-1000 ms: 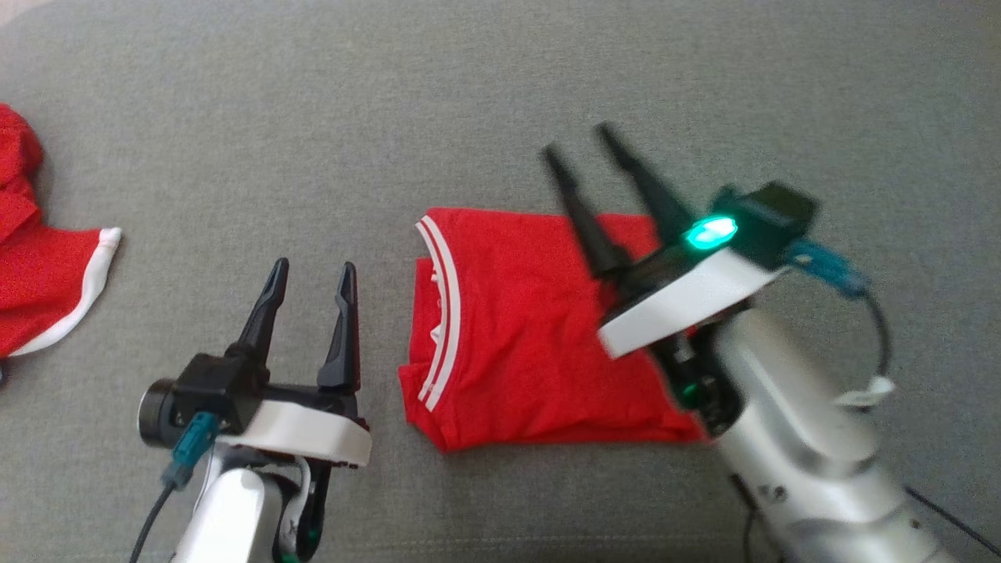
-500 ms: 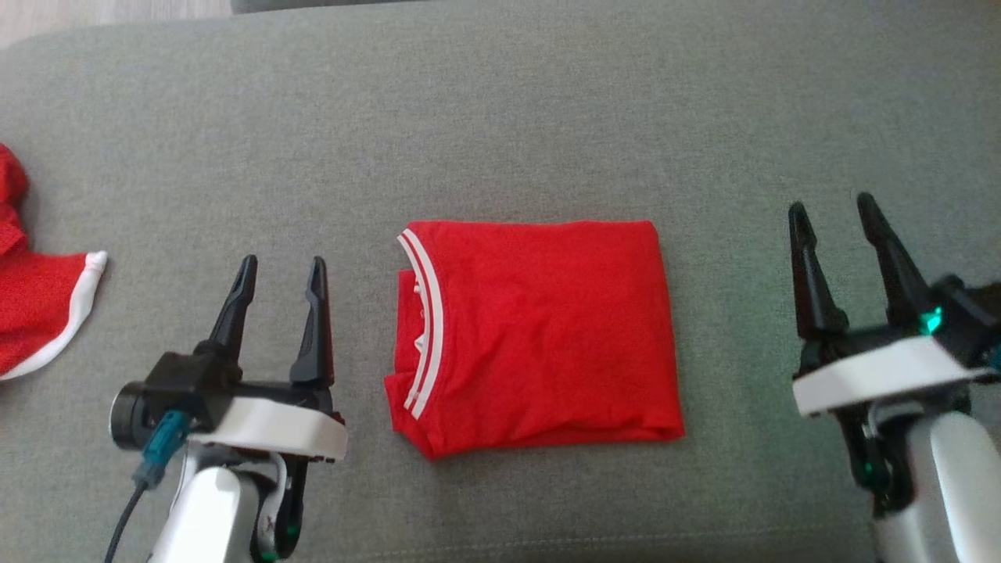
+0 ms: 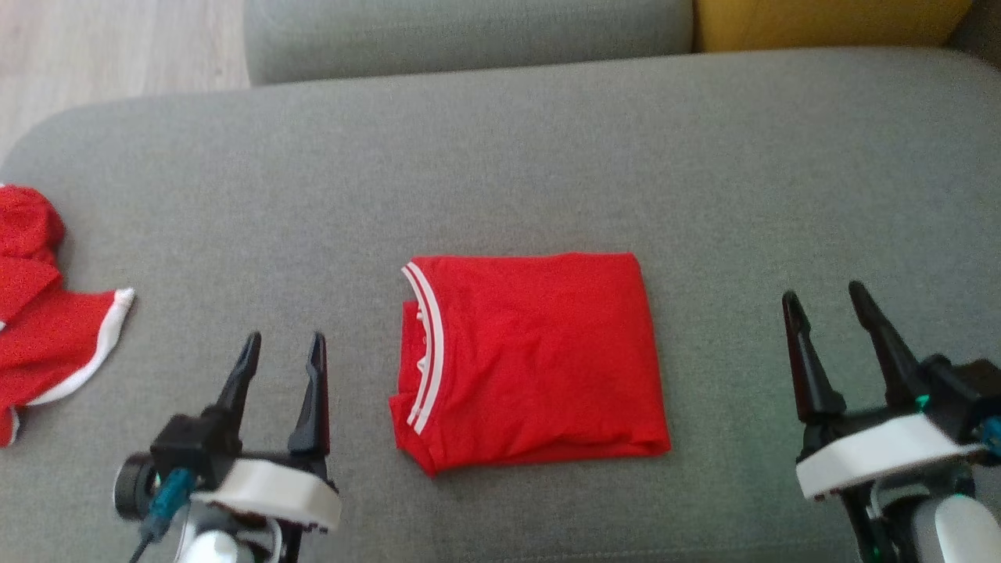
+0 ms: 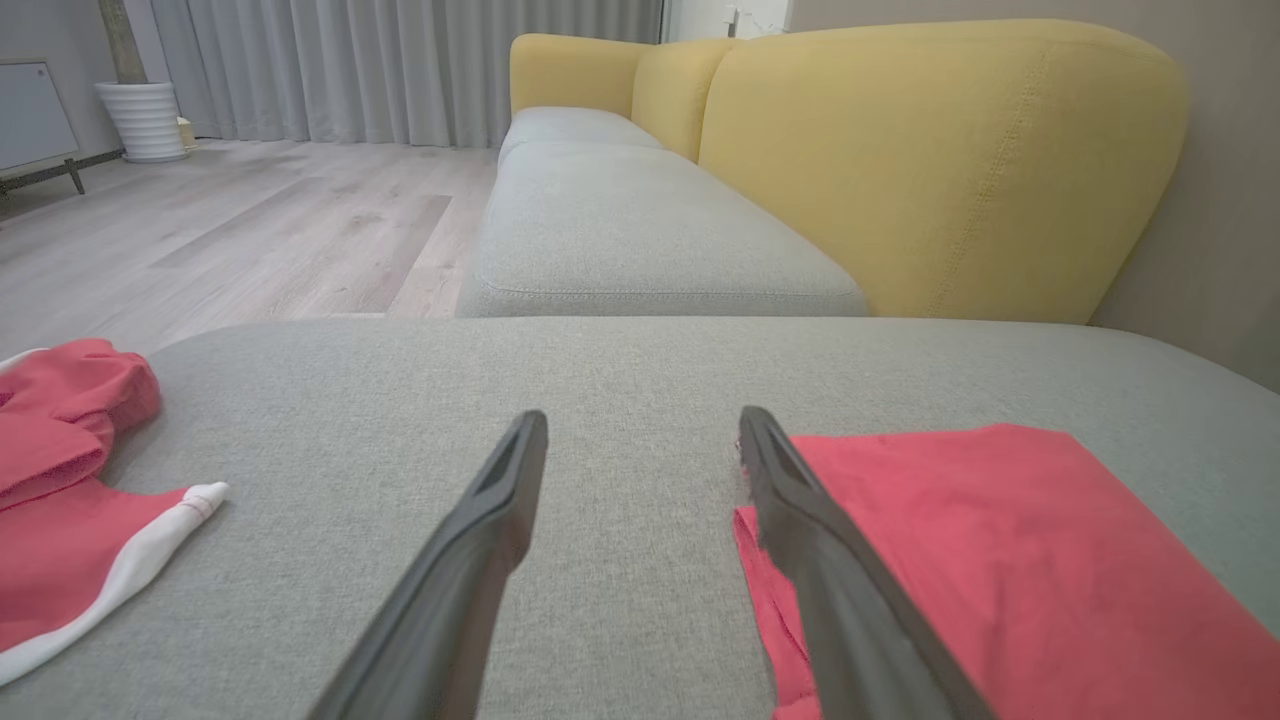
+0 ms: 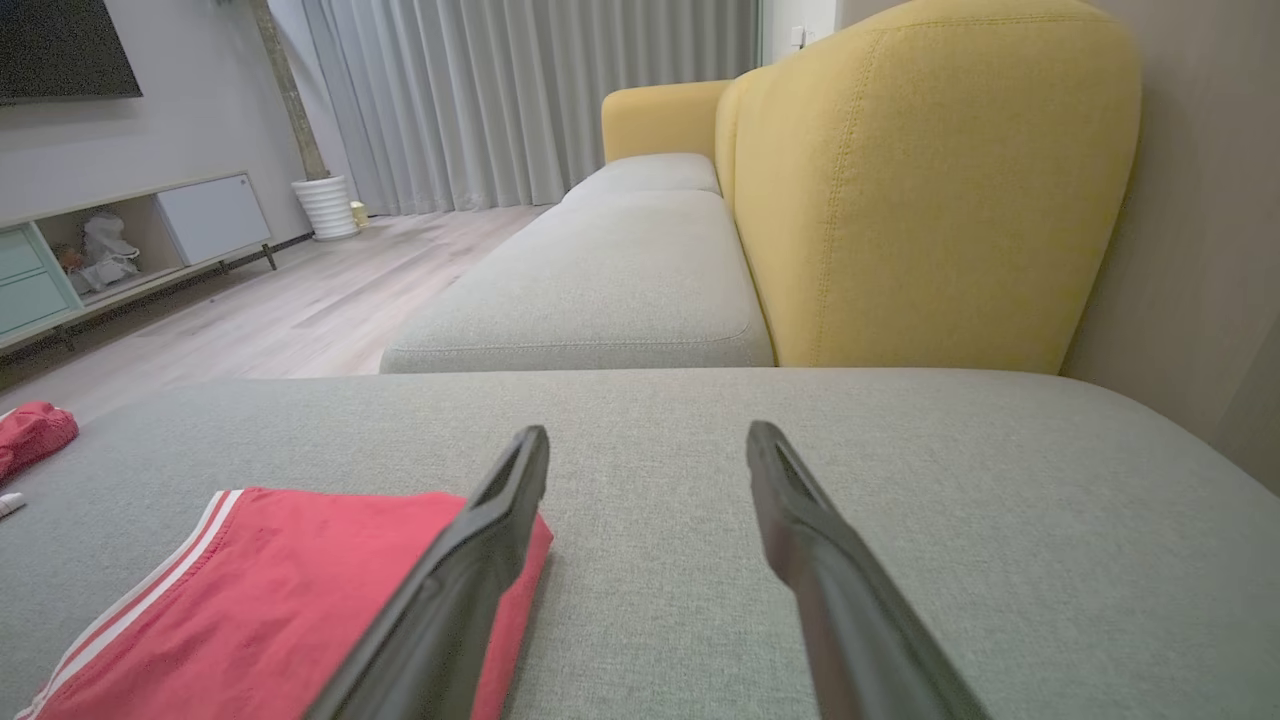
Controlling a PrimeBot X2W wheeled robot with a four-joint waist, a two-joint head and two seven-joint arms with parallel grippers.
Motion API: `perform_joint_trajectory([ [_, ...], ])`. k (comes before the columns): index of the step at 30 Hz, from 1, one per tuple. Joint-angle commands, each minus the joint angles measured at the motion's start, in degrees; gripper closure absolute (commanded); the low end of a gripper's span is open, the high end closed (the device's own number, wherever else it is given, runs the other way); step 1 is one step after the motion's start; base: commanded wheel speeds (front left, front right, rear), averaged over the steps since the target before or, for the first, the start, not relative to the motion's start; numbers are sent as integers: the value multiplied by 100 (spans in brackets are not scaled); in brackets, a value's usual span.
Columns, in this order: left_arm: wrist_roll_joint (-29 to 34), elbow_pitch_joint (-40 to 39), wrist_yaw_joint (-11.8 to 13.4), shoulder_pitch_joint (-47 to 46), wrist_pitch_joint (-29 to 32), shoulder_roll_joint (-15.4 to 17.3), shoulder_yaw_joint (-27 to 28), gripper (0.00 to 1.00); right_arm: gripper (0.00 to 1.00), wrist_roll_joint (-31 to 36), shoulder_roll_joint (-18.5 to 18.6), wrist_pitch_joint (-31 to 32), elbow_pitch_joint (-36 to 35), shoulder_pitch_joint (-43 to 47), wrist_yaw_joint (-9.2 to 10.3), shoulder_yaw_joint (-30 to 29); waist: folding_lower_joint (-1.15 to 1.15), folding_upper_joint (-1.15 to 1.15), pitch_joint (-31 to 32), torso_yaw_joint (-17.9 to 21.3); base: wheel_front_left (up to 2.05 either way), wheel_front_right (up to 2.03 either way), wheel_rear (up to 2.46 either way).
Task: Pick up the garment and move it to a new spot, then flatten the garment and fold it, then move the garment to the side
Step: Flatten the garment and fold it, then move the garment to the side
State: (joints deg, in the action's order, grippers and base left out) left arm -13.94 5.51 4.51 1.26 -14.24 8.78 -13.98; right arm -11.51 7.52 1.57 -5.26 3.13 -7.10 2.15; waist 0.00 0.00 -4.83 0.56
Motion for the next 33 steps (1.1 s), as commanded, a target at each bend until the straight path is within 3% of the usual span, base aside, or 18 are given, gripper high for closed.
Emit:
perform_joint_trajectory([
  [1,-47,-162,9,-58,-22,101,179,0,0,2,29,0,-237,-31,-39,82,0,0,181,-4,0,0,0],
  [14,-33,-274,244,343,104,214,237,0,0,-10,-83,148,-414,357,-39,34,0,0,529,7,0,0,0],
  [33,-27,-488,409,394,152,270,208,0,0,-7,-164,197,-487,371,-39,53,0,0,418,-22,0,0,0],
])
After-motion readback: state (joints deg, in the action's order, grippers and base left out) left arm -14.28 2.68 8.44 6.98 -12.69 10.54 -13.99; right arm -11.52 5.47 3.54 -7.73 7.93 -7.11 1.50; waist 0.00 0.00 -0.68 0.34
